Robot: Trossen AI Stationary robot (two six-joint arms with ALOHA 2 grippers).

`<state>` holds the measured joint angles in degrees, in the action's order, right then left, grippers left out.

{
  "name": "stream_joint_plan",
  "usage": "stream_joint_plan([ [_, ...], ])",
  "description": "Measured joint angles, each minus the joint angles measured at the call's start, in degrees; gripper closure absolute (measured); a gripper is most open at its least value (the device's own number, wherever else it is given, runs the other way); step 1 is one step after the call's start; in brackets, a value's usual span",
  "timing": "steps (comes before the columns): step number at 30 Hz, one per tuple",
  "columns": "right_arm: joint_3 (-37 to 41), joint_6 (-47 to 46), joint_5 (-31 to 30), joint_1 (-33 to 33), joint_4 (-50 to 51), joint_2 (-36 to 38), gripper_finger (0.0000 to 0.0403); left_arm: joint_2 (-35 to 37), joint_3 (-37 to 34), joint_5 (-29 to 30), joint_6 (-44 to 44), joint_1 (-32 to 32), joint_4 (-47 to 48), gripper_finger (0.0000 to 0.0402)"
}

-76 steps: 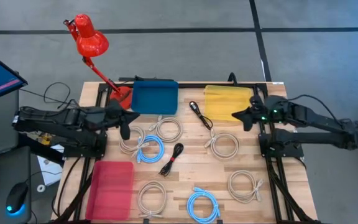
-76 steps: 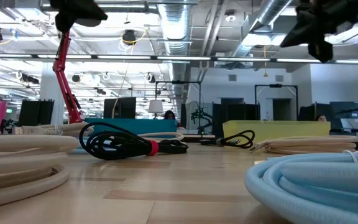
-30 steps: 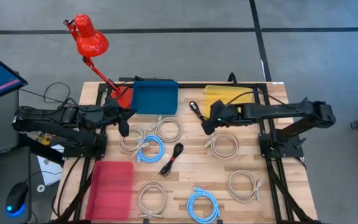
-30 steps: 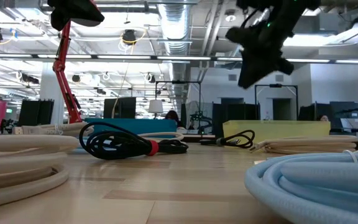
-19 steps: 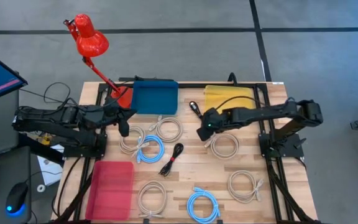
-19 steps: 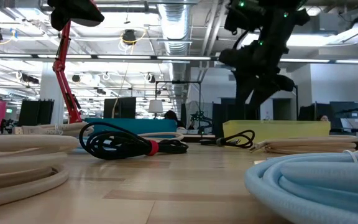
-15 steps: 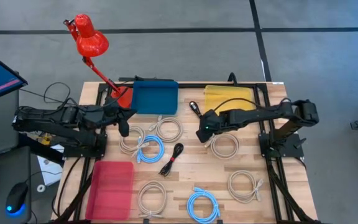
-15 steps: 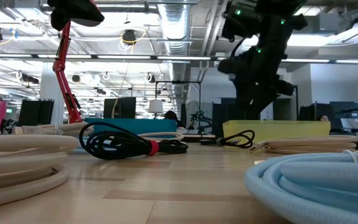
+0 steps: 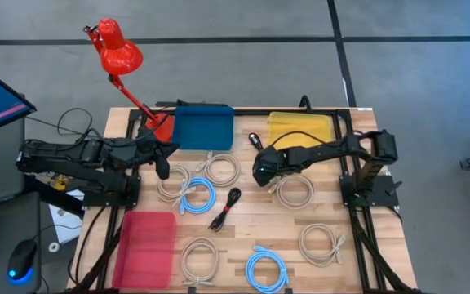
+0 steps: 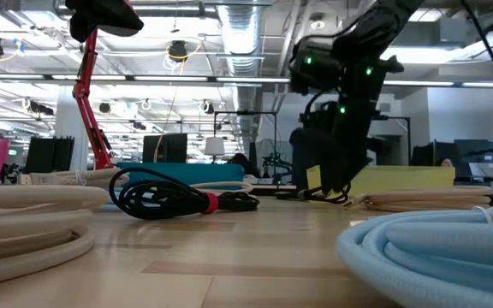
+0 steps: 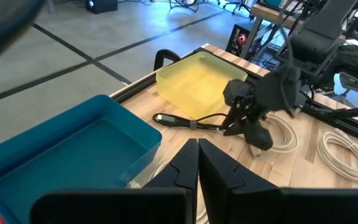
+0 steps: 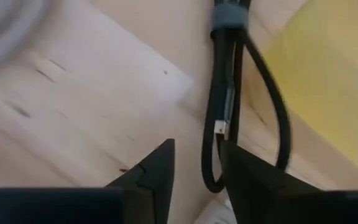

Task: Pick & Place USB Port
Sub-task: Put the black charger cable into the yellow bin

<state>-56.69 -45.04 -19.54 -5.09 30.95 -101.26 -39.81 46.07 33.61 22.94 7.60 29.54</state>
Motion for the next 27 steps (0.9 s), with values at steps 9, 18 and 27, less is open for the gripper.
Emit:
stream_joint_plan([
  [9,0.0,1.0,0.0,1.7,-0.2,0.2,0.0388,0.0,0.0,0.0,0.0,0.0,0.0,0.0390],
  [18,-0.5,1.7,0.0,4.4,0.4,12.0,0.0398,0.0,0.0,0.0,0.0,0.0,0.0,0.0390],
  [27,-8.0,3.3,-7.9,2.7,16.1,23.3,0.0401,0.0,0.0,0.0,0.0,0.0,0.0,0.0390],
])
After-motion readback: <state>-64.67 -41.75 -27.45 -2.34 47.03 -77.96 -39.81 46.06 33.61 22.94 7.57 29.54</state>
